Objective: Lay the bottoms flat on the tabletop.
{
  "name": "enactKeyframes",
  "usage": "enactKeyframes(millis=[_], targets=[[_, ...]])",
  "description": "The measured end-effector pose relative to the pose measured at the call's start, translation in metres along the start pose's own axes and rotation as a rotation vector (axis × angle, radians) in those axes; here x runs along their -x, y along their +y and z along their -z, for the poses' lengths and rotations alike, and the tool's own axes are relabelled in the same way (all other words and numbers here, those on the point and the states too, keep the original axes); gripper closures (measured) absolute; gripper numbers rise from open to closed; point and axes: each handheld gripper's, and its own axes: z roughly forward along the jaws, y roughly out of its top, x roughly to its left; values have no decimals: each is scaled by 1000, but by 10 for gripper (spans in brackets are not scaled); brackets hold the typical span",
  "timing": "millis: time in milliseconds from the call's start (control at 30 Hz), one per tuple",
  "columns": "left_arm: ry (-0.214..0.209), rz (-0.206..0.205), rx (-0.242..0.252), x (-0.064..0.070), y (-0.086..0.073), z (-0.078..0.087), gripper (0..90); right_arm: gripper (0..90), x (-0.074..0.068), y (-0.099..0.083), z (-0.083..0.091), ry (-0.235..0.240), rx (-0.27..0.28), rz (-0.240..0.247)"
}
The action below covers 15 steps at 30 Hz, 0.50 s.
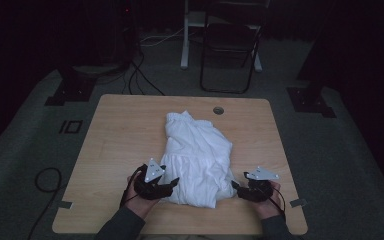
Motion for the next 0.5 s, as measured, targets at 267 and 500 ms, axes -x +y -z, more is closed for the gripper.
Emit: enactKeyframes(millis=[267, 500], targets=[[-58, -42, -7, 20, 14, -13, 343, 417, -2, -1, -5, 6, -17, 7], [-110, -70, -17, 39, 26, -27, 343, 461, -2, -2, -7, 10, -29, 4]])
